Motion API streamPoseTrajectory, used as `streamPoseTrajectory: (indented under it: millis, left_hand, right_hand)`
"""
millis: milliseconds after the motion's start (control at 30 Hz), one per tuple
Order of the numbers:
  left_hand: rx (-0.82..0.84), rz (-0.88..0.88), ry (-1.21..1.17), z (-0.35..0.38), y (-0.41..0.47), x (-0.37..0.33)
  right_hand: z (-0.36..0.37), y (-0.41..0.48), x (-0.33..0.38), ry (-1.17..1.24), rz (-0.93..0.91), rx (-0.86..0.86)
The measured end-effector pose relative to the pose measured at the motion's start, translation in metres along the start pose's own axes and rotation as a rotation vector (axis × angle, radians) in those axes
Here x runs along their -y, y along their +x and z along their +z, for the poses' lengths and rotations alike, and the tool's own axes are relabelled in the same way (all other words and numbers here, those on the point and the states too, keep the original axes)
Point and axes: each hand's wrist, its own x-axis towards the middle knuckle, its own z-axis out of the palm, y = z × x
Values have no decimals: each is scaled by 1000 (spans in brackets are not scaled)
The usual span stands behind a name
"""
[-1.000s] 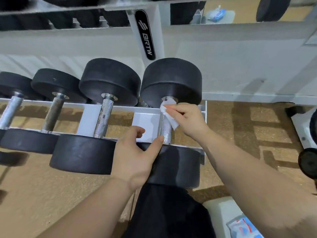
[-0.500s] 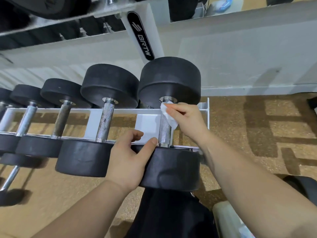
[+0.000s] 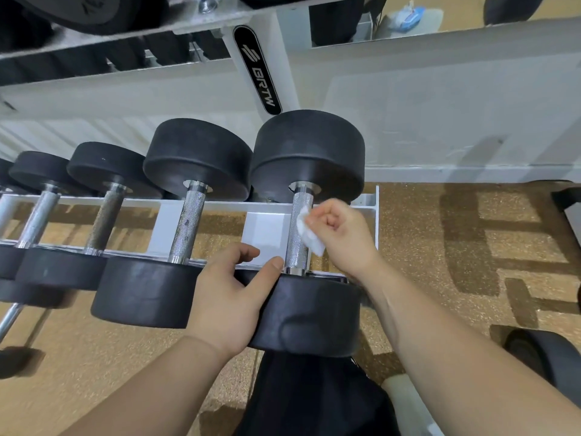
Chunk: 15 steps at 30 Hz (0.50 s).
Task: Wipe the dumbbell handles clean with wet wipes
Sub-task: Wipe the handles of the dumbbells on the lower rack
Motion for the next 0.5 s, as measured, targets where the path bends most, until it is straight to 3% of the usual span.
streamPoseTrajectory:
  millis: [67, 133, 267, 333, 500]
  left_hand:
    - [3, 3, 4, 0, 0, 0]
    - [5, 5, 11, 0, 0, 0]
    - [11, 2, 15, 0, 1, 2]
    - [12, 7, 19, 0, 1, 2]
    - [7, 16, 19, 1, 2, 2]
  right_hand:
    - [-4, -12, -9, 5, 51, 172]
    - [-7, -14, -9, -2, 91, 214]
    - [1, 11, 4, 61, 47, -91]
    - [3, 16, 3, 104, 44, -150]
    - [-7, -15, -11, 74, 137, 181]
